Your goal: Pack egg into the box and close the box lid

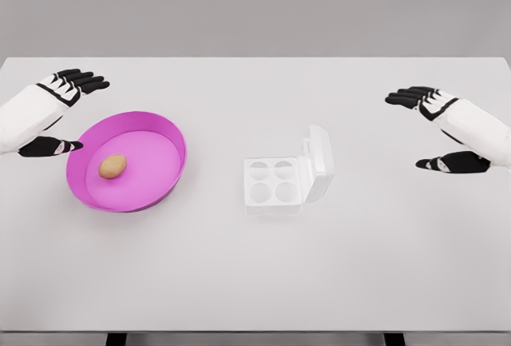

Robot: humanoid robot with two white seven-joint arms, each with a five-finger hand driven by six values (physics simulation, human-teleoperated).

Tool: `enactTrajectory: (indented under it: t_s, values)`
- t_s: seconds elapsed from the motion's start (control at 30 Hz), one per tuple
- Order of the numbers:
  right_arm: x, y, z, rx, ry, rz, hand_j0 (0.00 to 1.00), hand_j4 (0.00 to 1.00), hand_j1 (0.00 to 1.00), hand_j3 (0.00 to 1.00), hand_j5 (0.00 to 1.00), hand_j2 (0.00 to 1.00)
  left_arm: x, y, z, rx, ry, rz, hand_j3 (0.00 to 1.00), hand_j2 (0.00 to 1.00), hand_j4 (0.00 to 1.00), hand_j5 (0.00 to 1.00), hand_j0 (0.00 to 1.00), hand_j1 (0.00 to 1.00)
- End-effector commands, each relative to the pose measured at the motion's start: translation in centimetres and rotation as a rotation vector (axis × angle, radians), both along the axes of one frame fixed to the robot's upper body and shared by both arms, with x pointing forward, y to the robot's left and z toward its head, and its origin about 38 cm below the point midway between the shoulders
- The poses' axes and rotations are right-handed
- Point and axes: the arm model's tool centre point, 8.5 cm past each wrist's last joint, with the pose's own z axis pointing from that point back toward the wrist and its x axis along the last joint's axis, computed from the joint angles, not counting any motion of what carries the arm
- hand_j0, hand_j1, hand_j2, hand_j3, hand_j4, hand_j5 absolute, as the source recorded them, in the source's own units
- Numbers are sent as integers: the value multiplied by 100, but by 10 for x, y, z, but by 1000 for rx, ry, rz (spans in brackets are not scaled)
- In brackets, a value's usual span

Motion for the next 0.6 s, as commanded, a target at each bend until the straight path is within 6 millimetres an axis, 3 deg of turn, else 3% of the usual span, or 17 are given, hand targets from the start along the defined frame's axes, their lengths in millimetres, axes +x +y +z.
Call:
enactTrajectory:
  t_s: [0.0, 0.2, 0.3, 0.4, 0.47, 0.57]
  values:
    - [0, 3, 1, 16, -2, 4, 100, 100, 100, 100, 100, 100, 0, 0, 0, -2, 2, -1, 100, 100, 100, 100, 100, 100]
    - [-3, -12, 16, 58, -76, -66, 100, 100, 100, 100, 100, 100, 2, 5, 12, -97, 8, -2, 99, 99, 99, 99, 99, 99]
    - [-5, -19, 28, 121, -87, -47, 100, 100, 100, 100, 100, 100, -2, 17, 12, -54, 190, -42, 99, 99, 99, 99, 99, 99]
    - [-10, -19, 35, 54, -86, -28, 100, 100, 100, 100, 100, 100, -4, 22, 17, -31, 274, -76, 99, 99, 99, 99, 99, 99]
    - [-9, -25, 35, -37, -87, -57, 100, 100, 100, 100, 100, 100, -7, 18, 11, -25, 347, -114, 99, 99, 99, 99, 99, 99]
    - [-7, -19, 29, -36, -95, -69, 100, 100, 100, 100, 100, 100, -5, -10, -3, -63, 471, -240, 99, 99, 99, 99, 99, 99]
